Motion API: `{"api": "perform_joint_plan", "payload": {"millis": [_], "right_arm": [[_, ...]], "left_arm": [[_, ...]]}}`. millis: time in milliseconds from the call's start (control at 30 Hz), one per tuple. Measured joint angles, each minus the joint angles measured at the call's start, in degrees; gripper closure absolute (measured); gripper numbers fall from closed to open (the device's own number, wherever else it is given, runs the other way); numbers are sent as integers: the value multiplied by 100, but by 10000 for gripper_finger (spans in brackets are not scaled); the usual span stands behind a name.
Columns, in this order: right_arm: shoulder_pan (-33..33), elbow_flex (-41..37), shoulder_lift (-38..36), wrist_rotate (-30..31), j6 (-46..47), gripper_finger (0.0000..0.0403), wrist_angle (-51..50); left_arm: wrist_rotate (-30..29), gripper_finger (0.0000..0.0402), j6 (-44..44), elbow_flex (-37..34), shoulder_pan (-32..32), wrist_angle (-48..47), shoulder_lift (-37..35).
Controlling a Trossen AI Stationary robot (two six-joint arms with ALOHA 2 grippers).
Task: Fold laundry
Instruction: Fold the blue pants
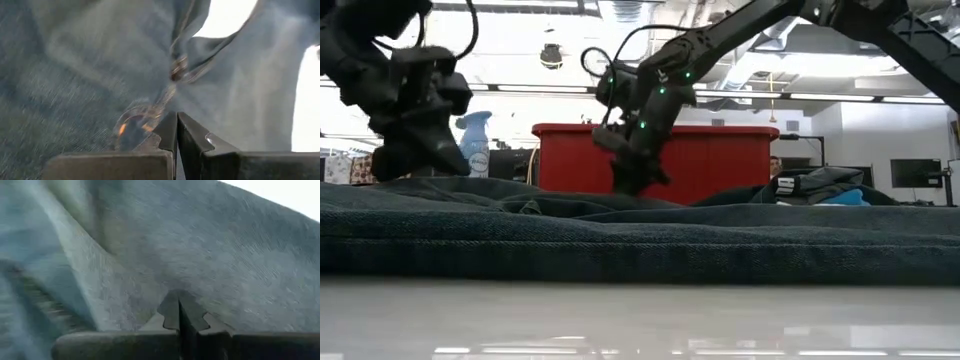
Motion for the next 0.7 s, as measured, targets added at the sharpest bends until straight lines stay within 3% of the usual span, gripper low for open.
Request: {"api": "perform_joint_plan", "payload": {"millis": [167,367,600,700], "right_arm": [[-211,0,-8,875,293,387,-282],[-563,3,-8,1184,978,387,-1159],[-765,4,-59,1851,1173,387,-1871],[-853,13,-145,1672,957,386,-2065]], "left_arm": [[41,401,-207,0,-146,-69,824],[-21,401,-432,0,-394,273,1803],[0,401,-826,2,-411,680,1716],[-90,401,-941,2,-417,645,1407]]}}
